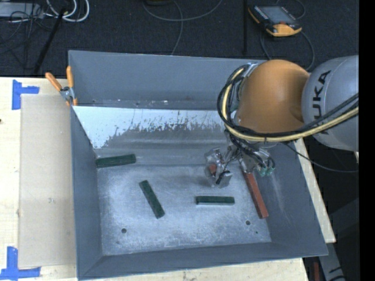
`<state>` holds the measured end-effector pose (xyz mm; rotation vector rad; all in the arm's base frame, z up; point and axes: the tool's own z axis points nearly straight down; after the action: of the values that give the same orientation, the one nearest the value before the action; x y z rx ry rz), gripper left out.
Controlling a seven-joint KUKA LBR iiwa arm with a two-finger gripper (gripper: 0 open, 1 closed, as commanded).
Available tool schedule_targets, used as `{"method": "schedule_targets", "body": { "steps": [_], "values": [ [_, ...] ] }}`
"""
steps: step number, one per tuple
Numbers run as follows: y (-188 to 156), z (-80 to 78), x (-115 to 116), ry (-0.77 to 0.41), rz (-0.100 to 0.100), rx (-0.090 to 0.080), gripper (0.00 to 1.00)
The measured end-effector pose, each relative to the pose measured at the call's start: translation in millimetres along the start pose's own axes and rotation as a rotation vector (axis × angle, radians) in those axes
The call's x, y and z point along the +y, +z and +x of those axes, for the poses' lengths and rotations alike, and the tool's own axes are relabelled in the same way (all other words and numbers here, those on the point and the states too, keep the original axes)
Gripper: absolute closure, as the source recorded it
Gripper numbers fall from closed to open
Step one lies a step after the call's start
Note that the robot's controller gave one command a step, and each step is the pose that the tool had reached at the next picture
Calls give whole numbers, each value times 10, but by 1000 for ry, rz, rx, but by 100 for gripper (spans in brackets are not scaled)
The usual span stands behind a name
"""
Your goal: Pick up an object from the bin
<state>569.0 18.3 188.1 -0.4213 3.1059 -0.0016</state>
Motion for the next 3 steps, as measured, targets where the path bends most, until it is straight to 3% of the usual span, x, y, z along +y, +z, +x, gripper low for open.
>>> {"method": "schedule_targets", "body": {
  "steps": [1,2,3],
  "values": [
    [45,10,4,2,-2,6,0],
    [1132,-494,123,-12,-5,11,0],
    [1087,-503,110,-8,-3,6,100]
  ]
}}
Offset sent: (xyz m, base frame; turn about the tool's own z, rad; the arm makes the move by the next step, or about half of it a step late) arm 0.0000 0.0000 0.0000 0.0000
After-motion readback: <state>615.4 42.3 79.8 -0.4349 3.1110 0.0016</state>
